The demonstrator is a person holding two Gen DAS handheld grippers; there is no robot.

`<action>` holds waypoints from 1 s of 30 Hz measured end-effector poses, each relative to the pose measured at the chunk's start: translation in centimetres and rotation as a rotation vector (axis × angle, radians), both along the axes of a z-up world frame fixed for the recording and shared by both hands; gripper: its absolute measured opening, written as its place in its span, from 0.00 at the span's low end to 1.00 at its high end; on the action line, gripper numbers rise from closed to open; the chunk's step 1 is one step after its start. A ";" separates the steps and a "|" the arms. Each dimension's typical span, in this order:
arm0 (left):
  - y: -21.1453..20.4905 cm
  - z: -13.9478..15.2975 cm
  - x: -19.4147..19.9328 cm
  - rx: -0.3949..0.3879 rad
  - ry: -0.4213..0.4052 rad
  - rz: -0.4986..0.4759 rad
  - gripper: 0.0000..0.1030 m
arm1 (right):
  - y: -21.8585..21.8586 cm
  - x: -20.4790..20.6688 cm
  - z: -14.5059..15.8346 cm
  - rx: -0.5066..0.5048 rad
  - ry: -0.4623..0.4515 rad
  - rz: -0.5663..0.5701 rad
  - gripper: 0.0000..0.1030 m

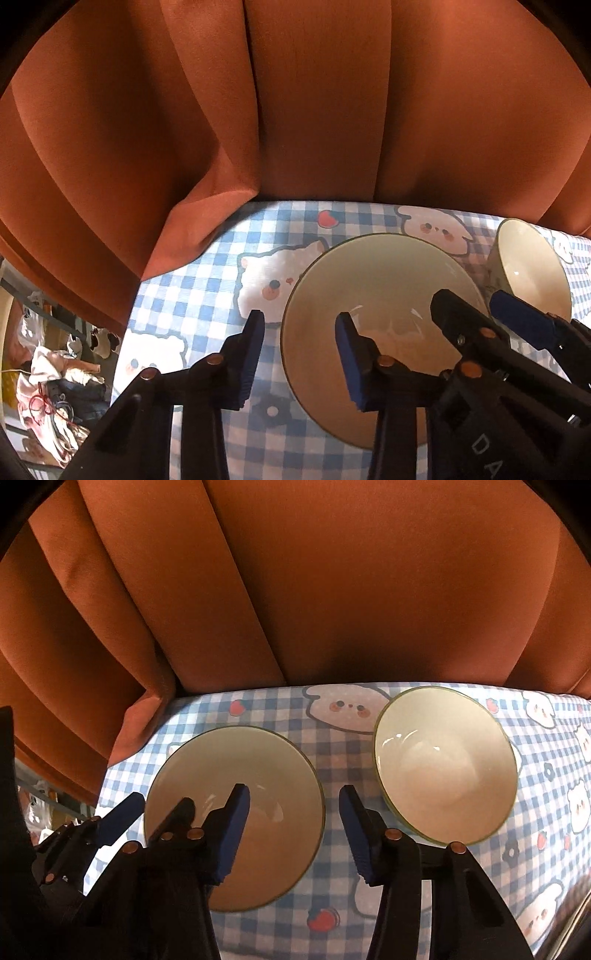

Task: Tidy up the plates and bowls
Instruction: 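Close the right gripper on the rim of another green-patterned bowl, then lift the held bowl with the right gripper and carry it away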

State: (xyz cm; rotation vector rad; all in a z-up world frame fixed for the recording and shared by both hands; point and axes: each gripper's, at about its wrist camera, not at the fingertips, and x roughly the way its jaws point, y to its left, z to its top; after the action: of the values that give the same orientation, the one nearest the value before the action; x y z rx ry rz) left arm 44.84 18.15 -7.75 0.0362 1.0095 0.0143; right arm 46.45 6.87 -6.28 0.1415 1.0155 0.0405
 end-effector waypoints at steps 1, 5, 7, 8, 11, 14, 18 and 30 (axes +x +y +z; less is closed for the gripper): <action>0.0 -0.1 0.1 -0.004 0.004 0.000 0.34 | 0.0 0.2 -0.1 -0.001 0.004 -0.001 0.50; 0.0 -0.5 0.9 -0.012 0.018 -0.006 0.28 | 0.0 1.0 -0.7 -0.006 0.015 -0.010 0.37; -0.1 -0.7 1.2 -0.017 0.019 -0.010 0.27 | -0.2 1.3 -0.8 -0.014 0.010 -0.020 0.29; -0.2 -0.8 1.3 -0.014 0.019 -0.010 0.26 | -0.2 1.4 -1.0 -0.014 0.011 -0.020 0.29; -0.3 -1.2 1.7 -0.009 0.022 -0.009 0.26 | -0.3 1.8 -1.4 -0.012 0.020 -0.018 0.27; -0.4 -1.6 2.0 0.001 0.022 -0.011 0.26 | -0.4 2.1 -1.8 -0.020 0.024 -0.017 0.24; -0.4 -1.6 2.1 0.003 0.032 -0.005 0.26 | -0.5 2.4 -1.9 -0.014 0.034 -0.017 0.24; -0.5 0.7 0.6 -0.003 0.016 0.012 0.26 | -0.5 1.6 0.0 -0.013 0.034 -0.012 0.23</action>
State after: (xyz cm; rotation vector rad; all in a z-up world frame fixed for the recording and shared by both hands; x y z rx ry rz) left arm 45.42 17.64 -7.00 0.0276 1.0261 0.0233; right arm 48.02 6.33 -6.25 0.1371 1.0488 0.0205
